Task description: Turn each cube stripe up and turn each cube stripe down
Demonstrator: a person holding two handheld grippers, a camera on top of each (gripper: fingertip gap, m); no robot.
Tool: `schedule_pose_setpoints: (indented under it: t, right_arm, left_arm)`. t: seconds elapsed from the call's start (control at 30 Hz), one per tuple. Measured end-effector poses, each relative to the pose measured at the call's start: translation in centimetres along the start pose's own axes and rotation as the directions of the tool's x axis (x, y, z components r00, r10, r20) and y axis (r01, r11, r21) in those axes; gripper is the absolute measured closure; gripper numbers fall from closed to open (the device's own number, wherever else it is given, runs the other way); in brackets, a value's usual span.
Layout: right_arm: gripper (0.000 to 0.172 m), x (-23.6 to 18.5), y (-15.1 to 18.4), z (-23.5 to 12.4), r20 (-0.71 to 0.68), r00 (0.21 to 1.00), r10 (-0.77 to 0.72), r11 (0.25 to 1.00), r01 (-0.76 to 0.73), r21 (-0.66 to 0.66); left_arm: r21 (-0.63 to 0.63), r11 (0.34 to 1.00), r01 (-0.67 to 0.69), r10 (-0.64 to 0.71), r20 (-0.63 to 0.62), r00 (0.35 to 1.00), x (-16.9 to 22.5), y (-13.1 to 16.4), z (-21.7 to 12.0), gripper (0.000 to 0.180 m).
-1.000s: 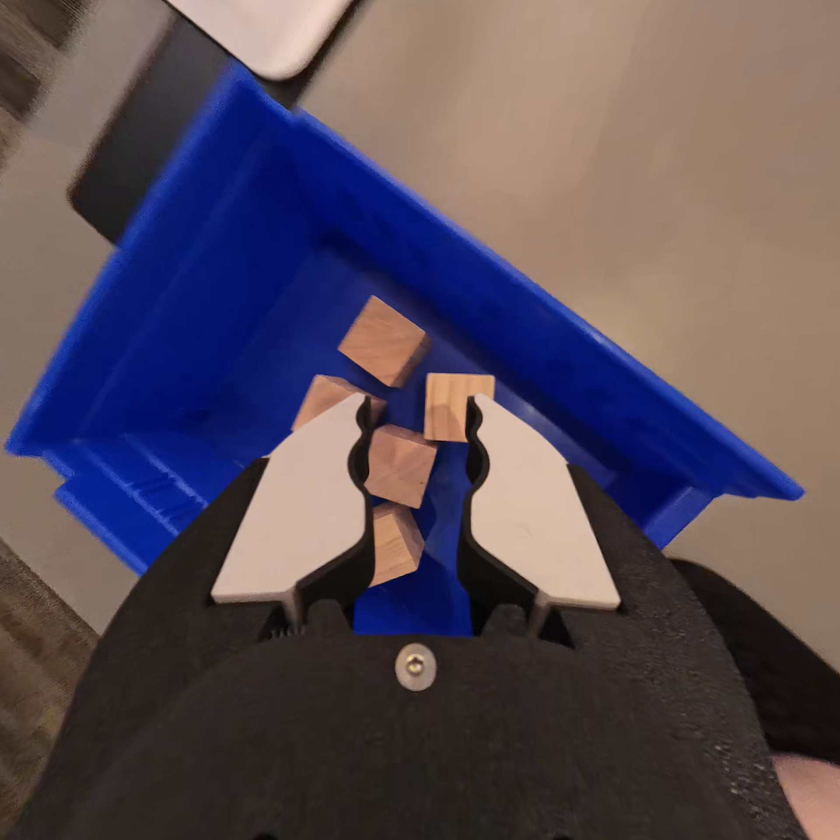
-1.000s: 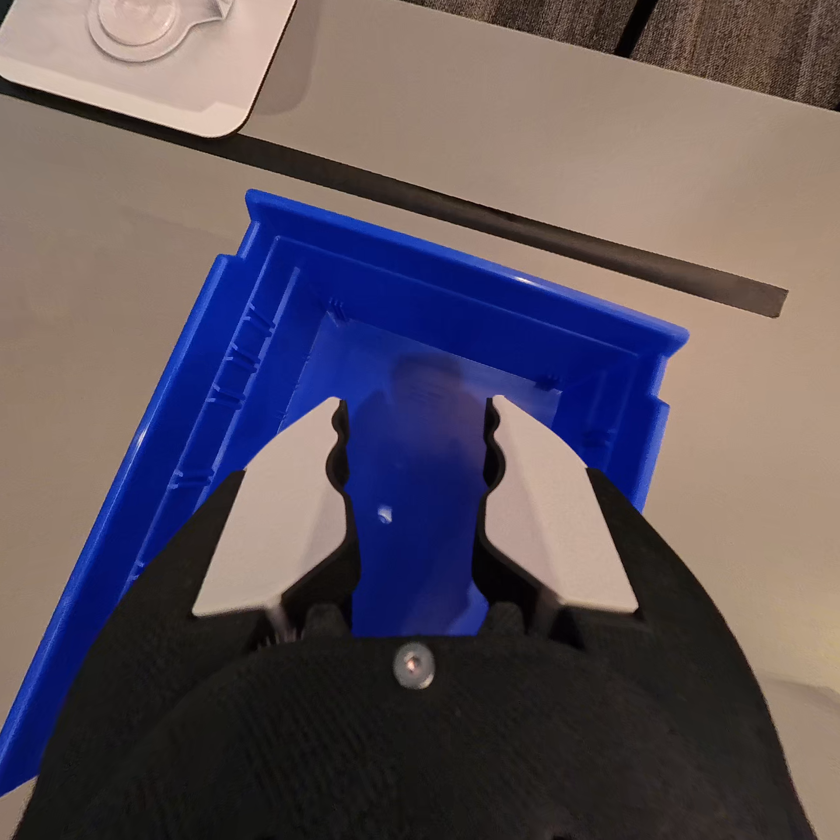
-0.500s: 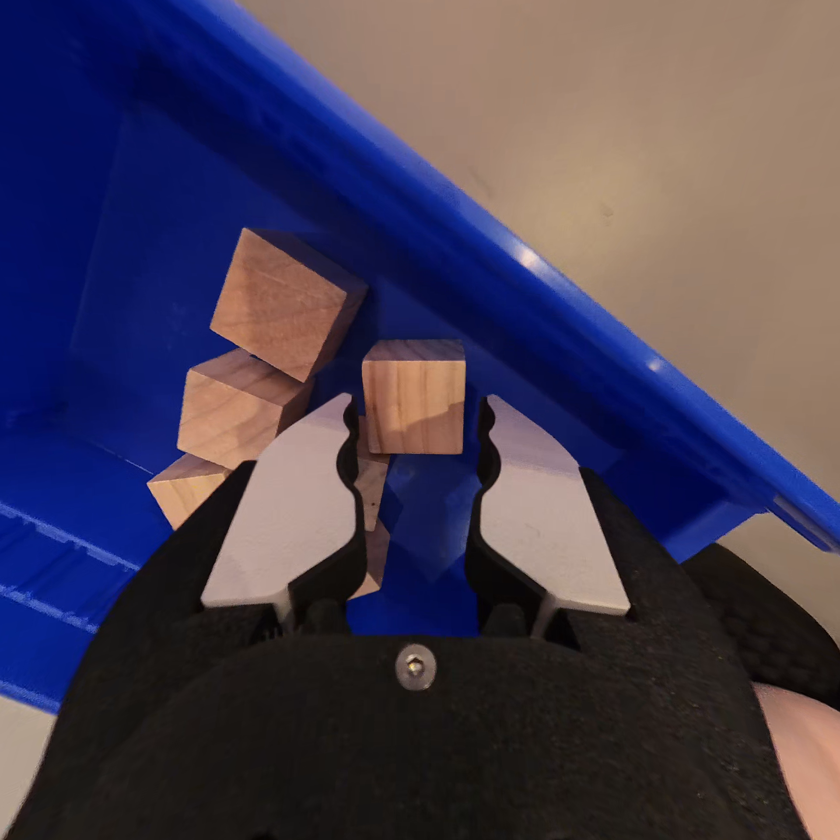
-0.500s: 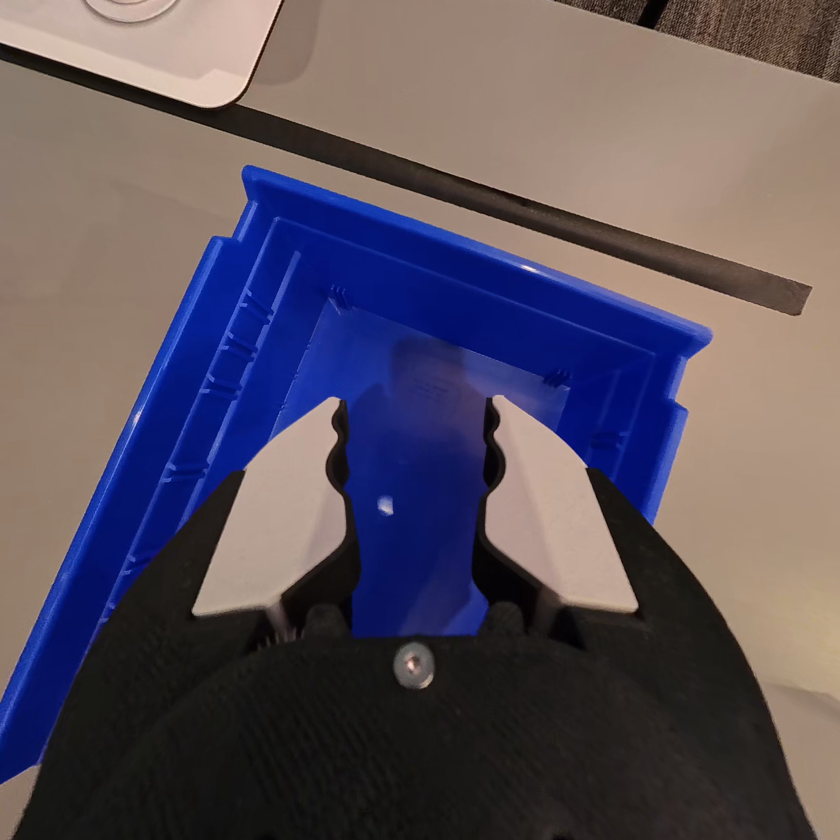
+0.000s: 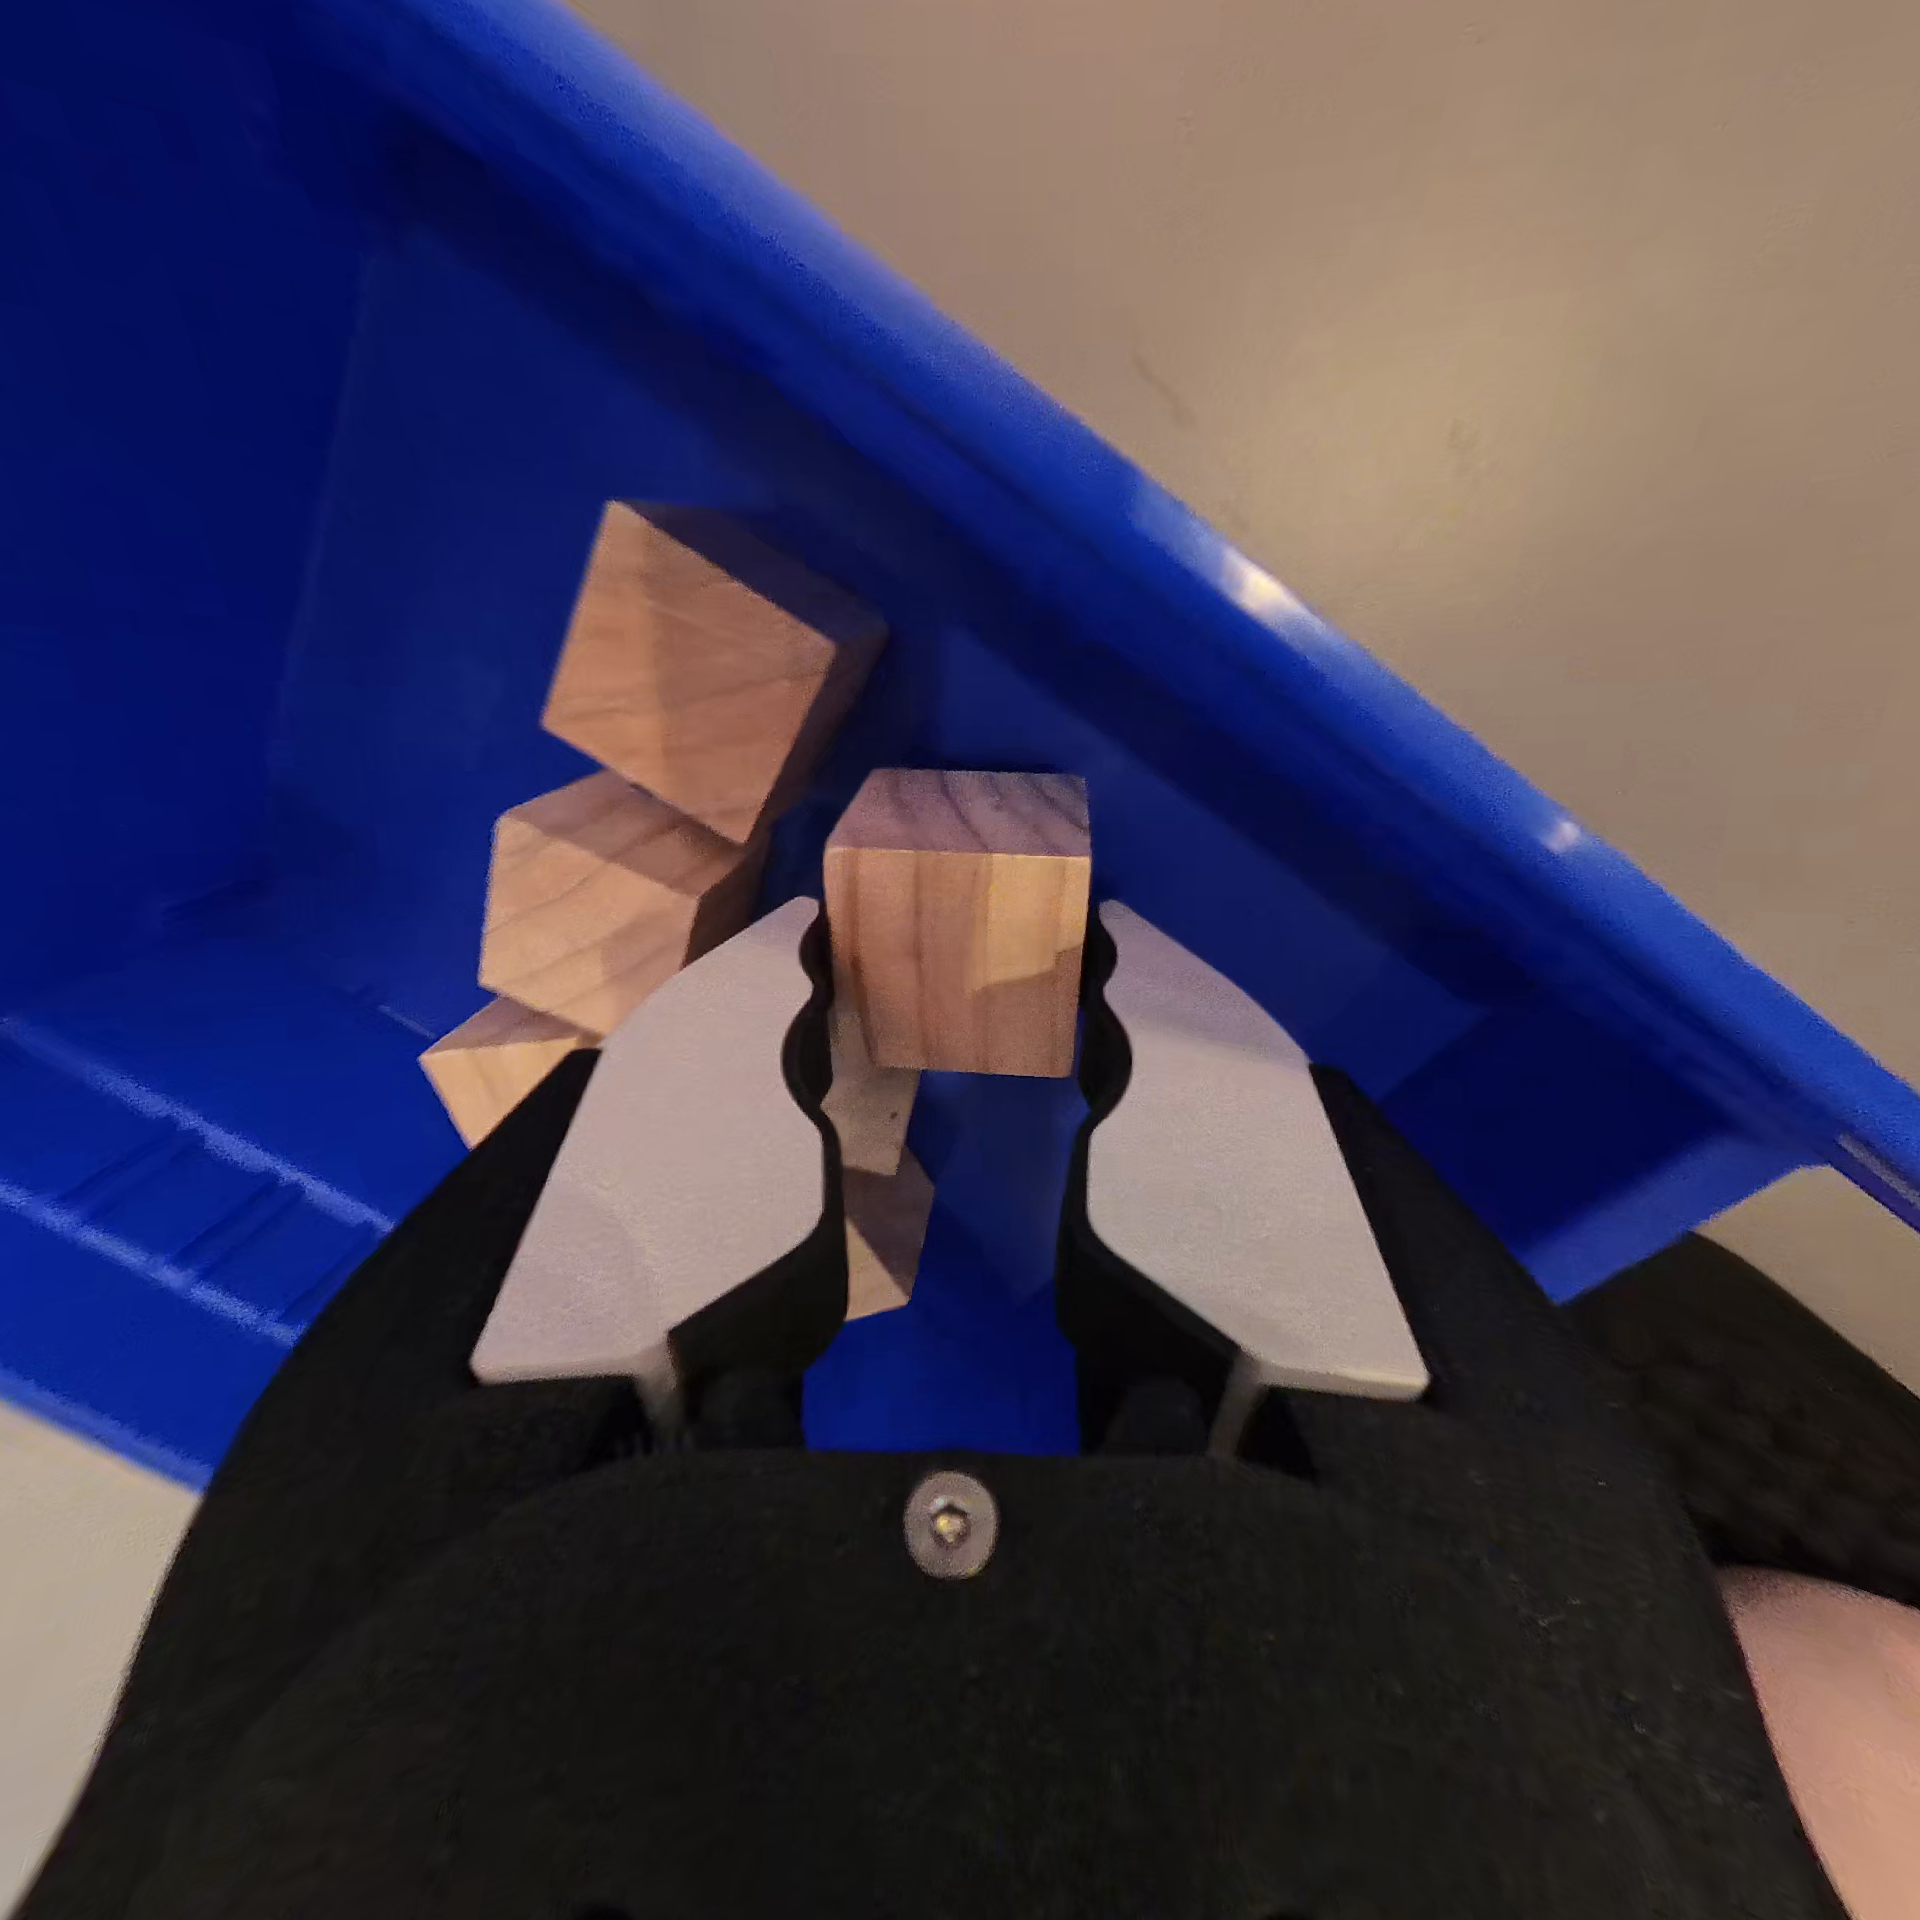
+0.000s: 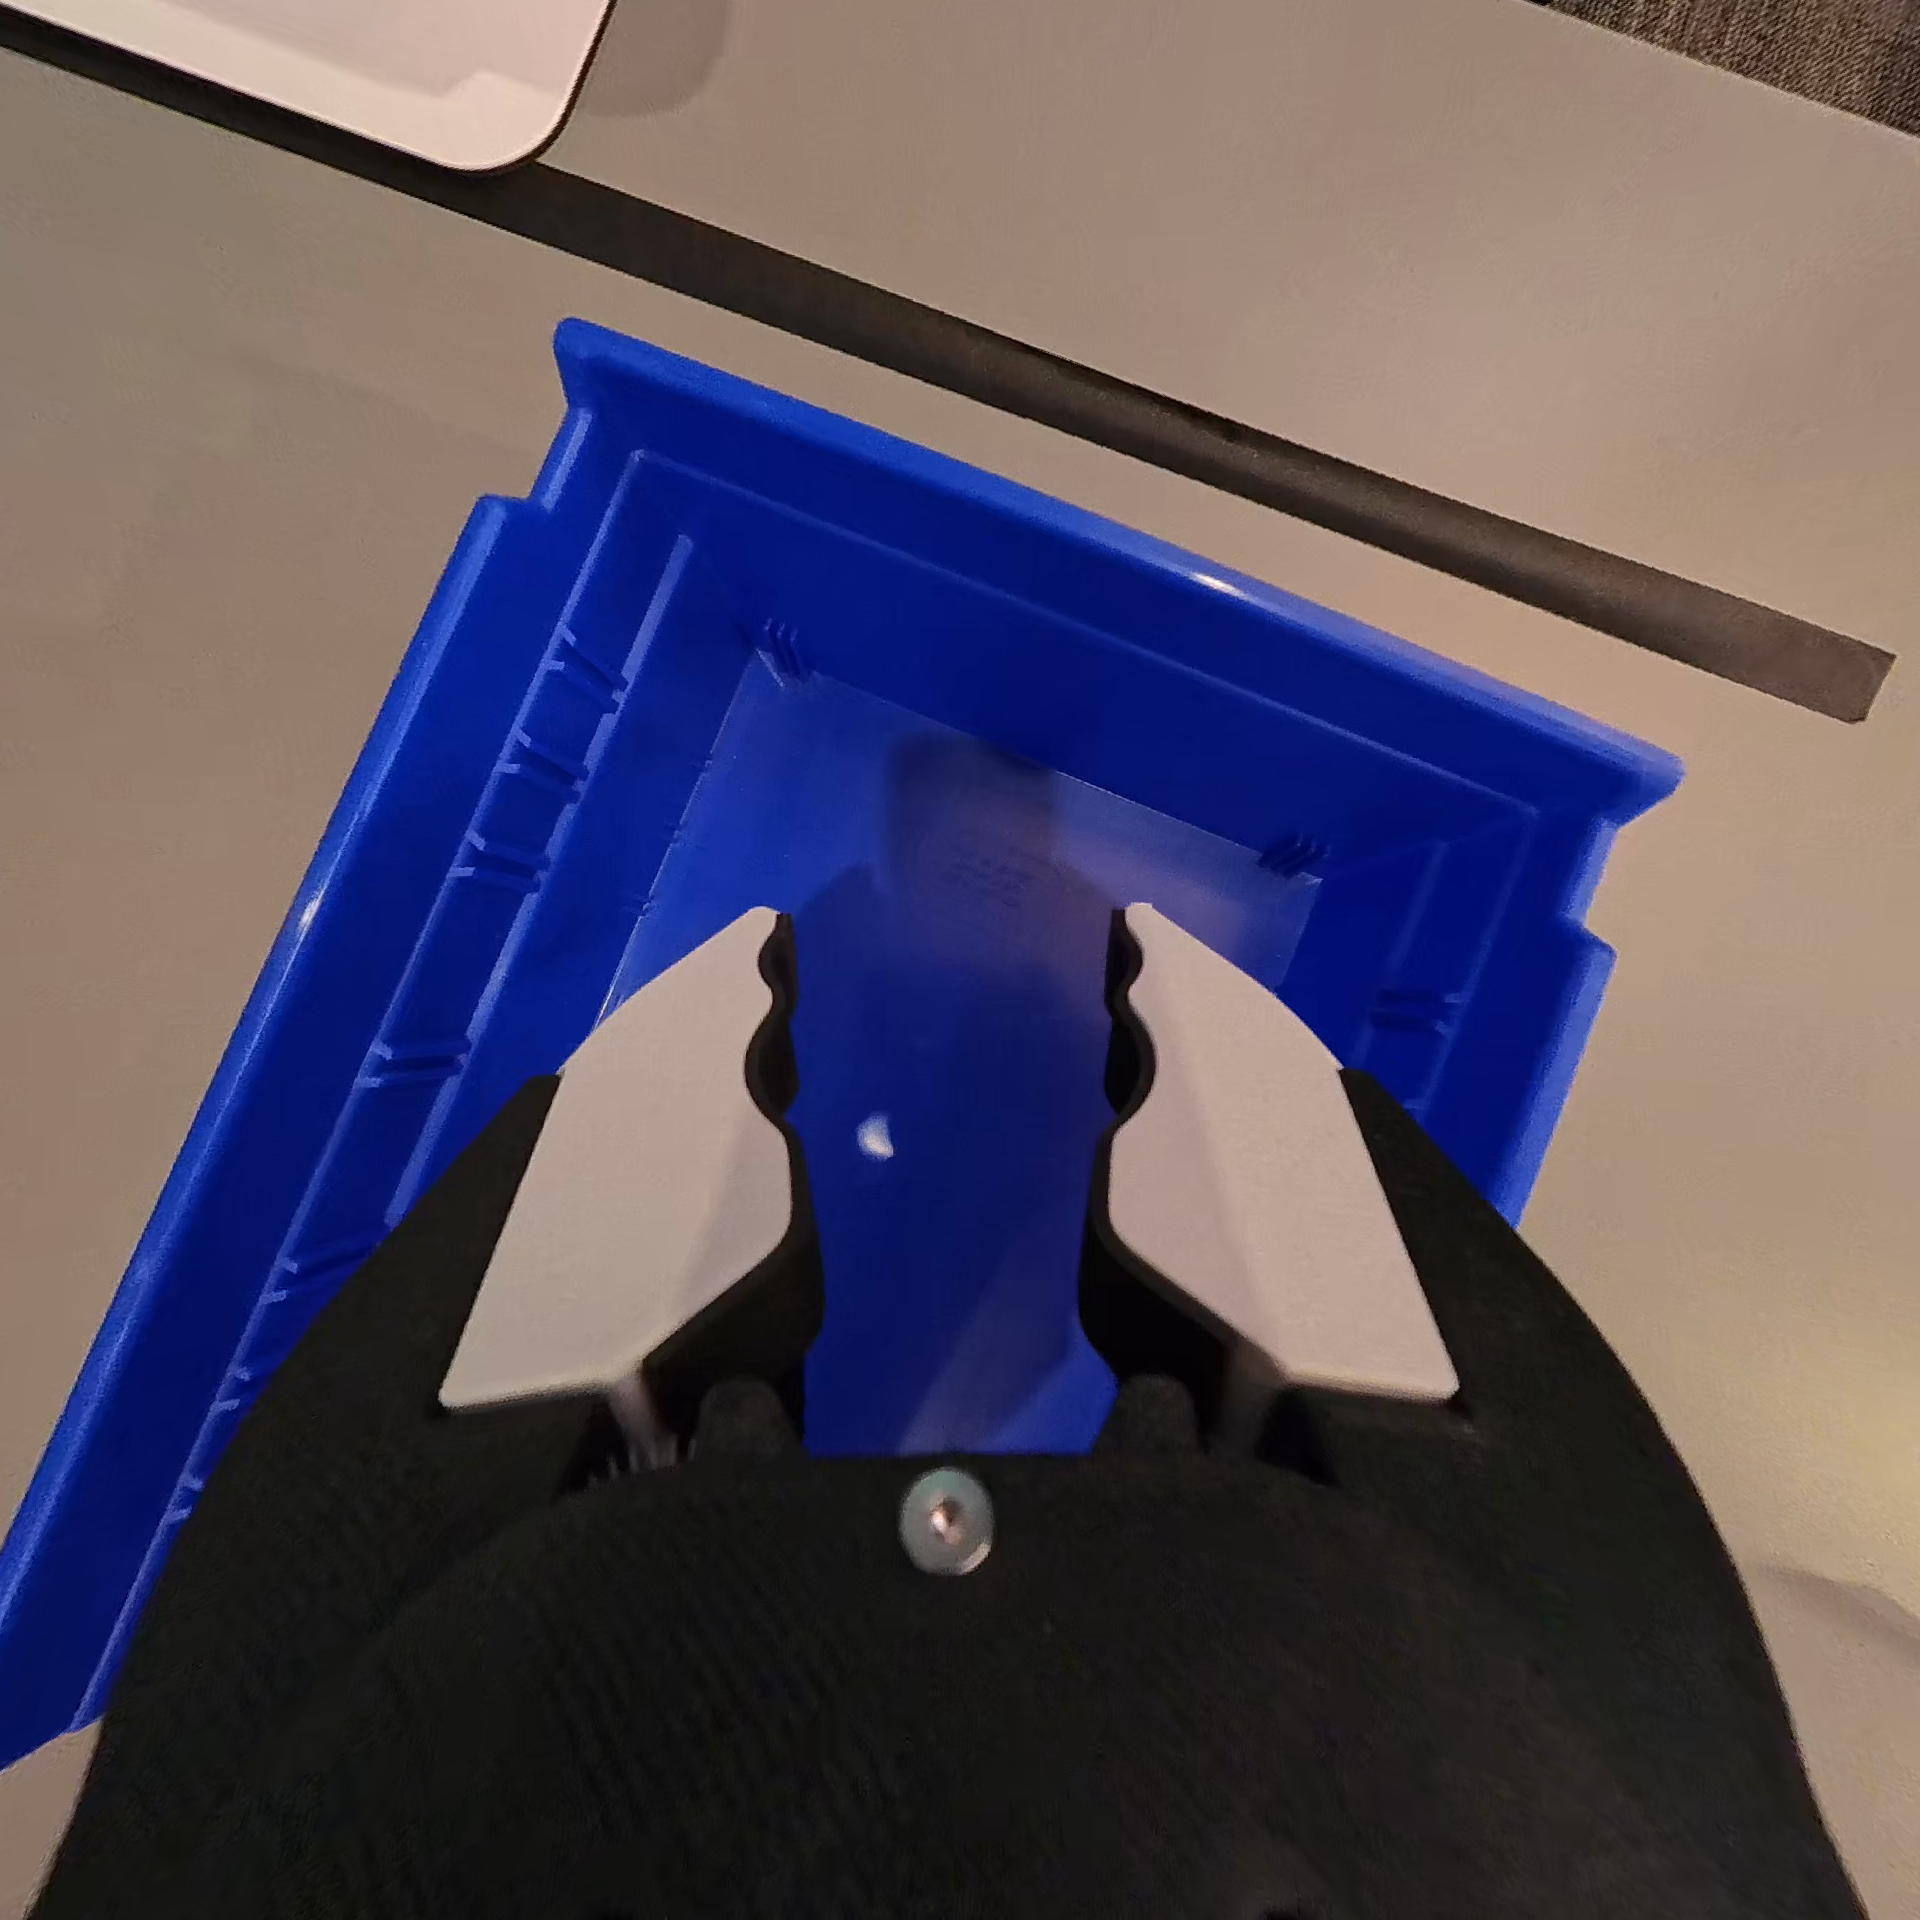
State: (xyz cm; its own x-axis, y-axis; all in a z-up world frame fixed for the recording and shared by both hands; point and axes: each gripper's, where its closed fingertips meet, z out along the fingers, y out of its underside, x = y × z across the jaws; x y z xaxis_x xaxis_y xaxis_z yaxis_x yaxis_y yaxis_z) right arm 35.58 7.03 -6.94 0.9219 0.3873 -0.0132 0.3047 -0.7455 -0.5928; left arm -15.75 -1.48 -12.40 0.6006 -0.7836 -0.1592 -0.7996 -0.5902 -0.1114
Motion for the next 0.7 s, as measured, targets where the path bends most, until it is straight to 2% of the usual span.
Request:
schedule_pose_setpoints:
  t: [0.1,0.17,0.27,0.37,0.47,0.53,0.63,0.7]
  right_arm:
    - [0.112,-0.1,-0.6,-0.4,-0.022,1.000,-0.018,1.000,0.018,0.019]
    - [0.114,-0.5,-1.6,-1.2,-0.048,0.998,-0.045,0.997,0.048,0.060]
    - [0.115,-2.6,-4.5,-3.2,-0.082,0.989,-0.123,0.971,0.137,0.196]
    - [0.115,-7.6,-8.3,-6.1,-0.118,0.956,-0.270,0.867,0.294,0.402]
    - [0.112,-15.5,-10.6,-8.7,-0.135,0.882,-0.452,0.674,0.437,0.596]
    - [0.103,-21.2,-10.7,-9.8,-0.179,0.802,-0.571,0.512,0.518,0.685]
    - [0.099,-28.5,-9.5,-11.8,-0.342,0.654,-0.675,0.219,0.620,0.754]
    - [0.101,-32.1,-8.2,-13.6,-0.457,0.578,-0.677,0.025,0.638,0.770]
  left_arm:
    - [0.160,0.987,0.023,-0.031,0.050,0.998,-1.0,-0.7,-3.6,0.135]
    - [0.308,0.951,0.028,-0.062,0.102,0.993,-2.0,-1.4,-6.9,0.135]
    - [0.540,0.840,0.057,-0.097,0.046,0.994,-1.4,-3.0,-12.0,0.135]
    - [0.734,0.675,0.071,-0.031,-0.069,0.997,1.2,-5.7,-16.6,0.135]
    - [0.837,0.521,0.170,0.089,-0.251,0.964,4.7,-8.7,-20.2,0.136]
    - [0.851,0.454,0.264,0.192,-0.383,0.903,7.2,-10.1,-22.0,0.136]
    - [0.831,0.430,0.353,0.329,-0.508,0.796,10.5,-11.5,-23.3,0.136]
    - [0.815,0.435,0.382,0.404,-0.556,0.726,12.4,-11.9,-23.9,0.136]
